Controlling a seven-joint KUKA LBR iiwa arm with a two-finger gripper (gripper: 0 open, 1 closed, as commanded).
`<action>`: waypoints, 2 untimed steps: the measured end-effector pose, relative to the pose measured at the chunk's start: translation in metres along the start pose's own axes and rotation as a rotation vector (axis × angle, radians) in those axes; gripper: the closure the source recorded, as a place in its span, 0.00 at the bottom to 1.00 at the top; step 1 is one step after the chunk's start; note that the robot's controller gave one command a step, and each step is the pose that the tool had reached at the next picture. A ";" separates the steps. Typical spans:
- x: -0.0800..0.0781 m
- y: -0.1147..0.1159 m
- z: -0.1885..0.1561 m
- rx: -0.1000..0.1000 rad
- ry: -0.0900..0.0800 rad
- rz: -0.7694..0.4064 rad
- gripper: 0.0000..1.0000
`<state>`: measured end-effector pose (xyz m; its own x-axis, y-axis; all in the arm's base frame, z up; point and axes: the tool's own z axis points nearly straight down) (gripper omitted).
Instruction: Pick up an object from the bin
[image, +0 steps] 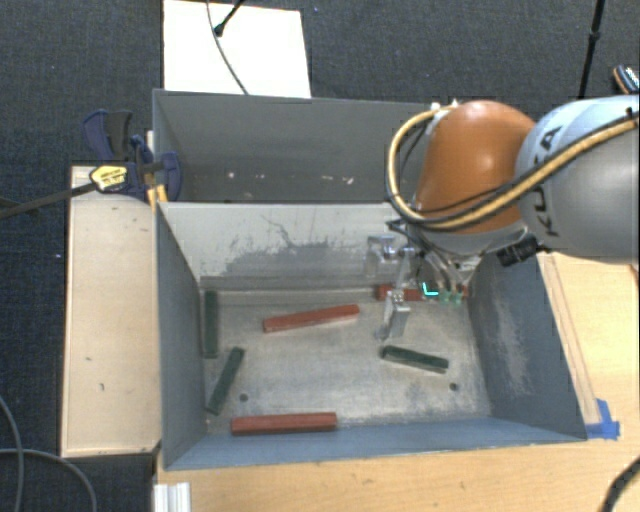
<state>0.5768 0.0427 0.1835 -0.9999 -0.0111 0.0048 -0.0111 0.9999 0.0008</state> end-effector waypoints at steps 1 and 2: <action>-0.012 0.019 0.100 0.000 -0.002 -0.273 0.00; -0.017 -0.019 0.105 0.002 -0.003 -0.257 0.00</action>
Offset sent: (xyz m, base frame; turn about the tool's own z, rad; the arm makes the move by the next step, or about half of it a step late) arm 0.0122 0.0193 -0.0977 -0.2728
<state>0.5930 0.0239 0.0781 -0.9642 -0.2650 0.0013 -0.2650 0.9642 -0.0006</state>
